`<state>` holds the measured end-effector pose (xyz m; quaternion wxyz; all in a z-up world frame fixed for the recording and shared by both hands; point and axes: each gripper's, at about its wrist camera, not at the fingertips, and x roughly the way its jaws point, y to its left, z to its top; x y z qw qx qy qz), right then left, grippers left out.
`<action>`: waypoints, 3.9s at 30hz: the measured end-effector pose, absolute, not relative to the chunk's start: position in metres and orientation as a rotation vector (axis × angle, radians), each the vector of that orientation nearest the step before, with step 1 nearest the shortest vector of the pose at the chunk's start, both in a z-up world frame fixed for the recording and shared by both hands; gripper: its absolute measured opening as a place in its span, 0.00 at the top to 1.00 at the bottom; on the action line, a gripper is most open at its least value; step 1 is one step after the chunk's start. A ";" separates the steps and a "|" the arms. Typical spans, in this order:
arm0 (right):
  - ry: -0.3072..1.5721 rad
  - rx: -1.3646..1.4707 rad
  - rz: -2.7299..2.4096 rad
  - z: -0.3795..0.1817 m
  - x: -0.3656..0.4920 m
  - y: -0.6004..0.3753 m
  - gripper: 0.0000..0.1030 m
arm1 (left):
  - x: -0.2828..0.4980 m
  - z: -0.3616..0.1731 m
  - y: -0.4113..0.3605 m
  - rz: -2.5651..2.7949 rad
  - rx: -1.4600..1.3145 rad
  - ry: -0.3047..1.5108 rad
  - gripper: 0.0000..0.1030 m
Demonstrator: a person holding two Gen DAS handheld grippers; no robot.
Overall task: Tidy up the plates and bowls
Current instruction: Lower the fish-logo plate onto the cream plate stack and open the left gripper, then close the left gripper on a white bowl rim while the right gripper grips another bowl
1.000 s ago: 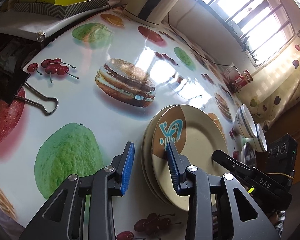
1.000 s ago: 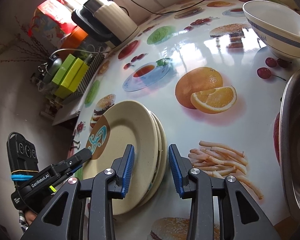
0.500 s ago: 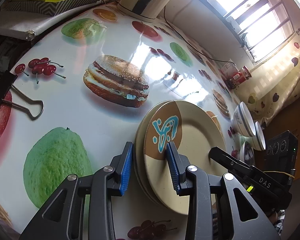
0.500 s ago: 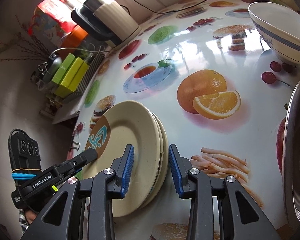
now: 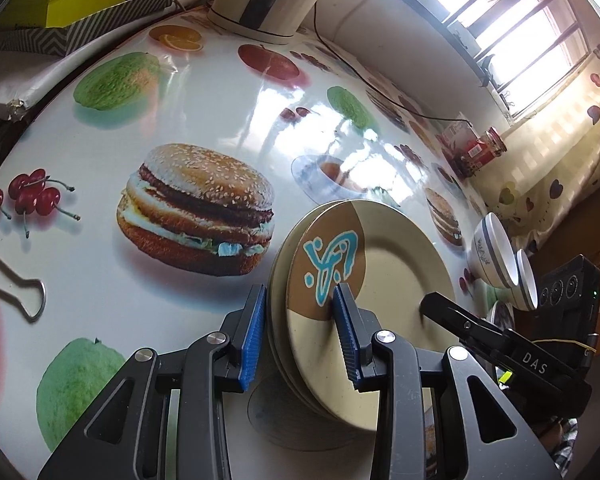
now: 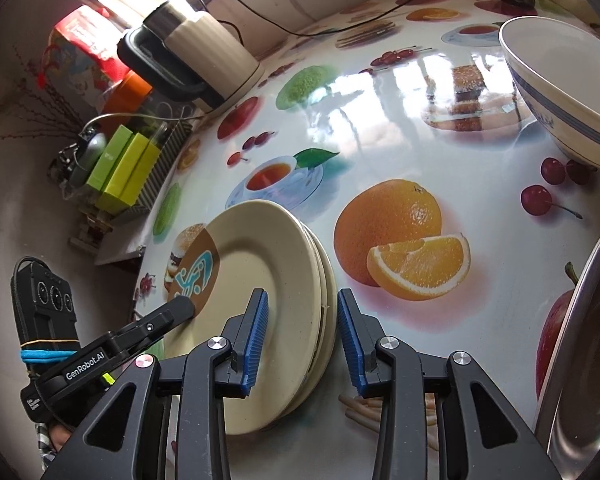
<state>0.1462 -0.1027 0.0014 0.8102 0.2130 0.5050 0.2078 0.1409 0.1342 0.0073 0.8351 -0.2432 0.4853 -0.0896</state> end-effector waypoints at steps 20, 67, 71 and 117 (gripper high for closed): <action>1.064 0.487 0.362 0.003 0.195 -0.118 0.66 | 0.205 0.010 0.118 -0.225 -0.482 1.056 0.66; 0.744 0.142 0.032 0.101 0.102 -0.263 0.58 | 0.179 0.101 -0.062 -0.330 -0.071 0.856 0.65; 0.757 0.163 0.023 0.096 0.109 -0.276 0.58 | 0.189 0.098 -0.081 -0.358 -0.062 0.871 0.65; 0.803 0.142 0.070 0.065 0.174 -0.277 0.79 | 0.252 0.055 -0.125 -0.396 -0.043 0.970 0.65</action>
